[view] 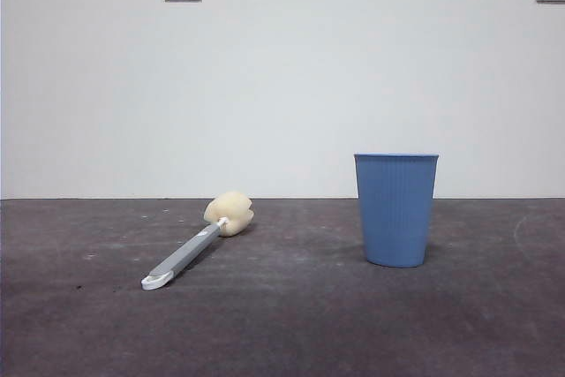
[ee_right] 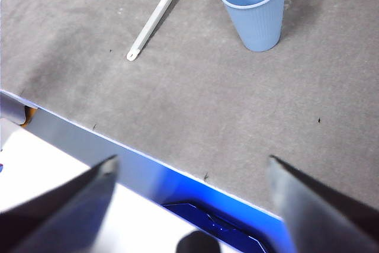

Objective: Pick up the cup brush,pick up the cup,insert the brush into the cup,clean the cup,put the cup brush back,put the cup back to the fixed position on the table

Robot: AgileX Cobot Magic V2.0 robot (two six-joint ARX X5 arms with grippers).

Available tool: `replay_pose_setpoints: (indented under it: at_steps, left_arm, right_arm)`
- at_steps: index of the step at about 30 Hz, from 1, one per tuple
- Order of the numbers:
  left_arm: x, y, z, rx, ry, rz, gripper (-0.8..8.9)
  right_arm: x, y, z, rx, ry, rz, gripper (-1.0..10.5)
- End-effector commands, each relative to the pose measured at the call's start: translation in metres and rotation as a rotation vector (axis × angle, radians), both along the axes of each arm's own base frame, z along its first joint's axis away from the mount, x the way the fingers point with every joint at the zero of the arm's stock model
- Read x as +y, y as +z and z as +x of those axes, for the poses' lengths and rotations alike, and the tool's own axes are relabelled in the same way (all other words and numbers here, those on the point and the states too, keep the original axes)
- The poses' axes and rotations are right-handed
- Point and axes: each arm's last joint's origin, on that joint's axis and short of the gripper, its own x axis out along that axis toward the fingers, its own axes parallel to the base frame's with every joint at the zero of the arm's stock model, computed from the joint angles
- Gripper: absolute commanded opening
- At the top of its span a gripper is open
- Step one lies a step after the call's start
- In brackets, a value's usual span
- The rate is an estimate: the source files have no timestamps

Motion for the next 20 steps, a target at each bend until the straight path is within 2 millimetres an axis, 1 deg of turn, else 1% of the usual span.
replay_pose_setpoints:
  at_steps: [1,6,13,16,20]
  left_arm:
    - [0.000,0.002,0.007,0.002,0.005,-0.005,4.48]
    - [0.001,0.004,0.026,0.033,0.017,-0.022,4.48]
    - [0.000,0.002,0.068,0.086,0.011,-0.032,4.48]
    - [-0.004,-0.002,0.089,0.113,0.007,-0.019,4.47]
    - [-0.020,-0.011,0.116,0.153,0.016,0.057,4.47]
  right_arm:
    - [0.000,0.000,0.000,-0.001,-0.002,0.005,5.4]
    - [0.000,0.000,0.002,0.005,-0.003,0.005,5.4]
    - [0.001,0.000,0.006,0.031,-0.010,0.009,5.4]
    - [0.001,-0.001,0.008,0.039,-0.010,0.008,5.4]
    - [0.001,-0.001,0.010,0.051,-0.010,0.007,5.4]
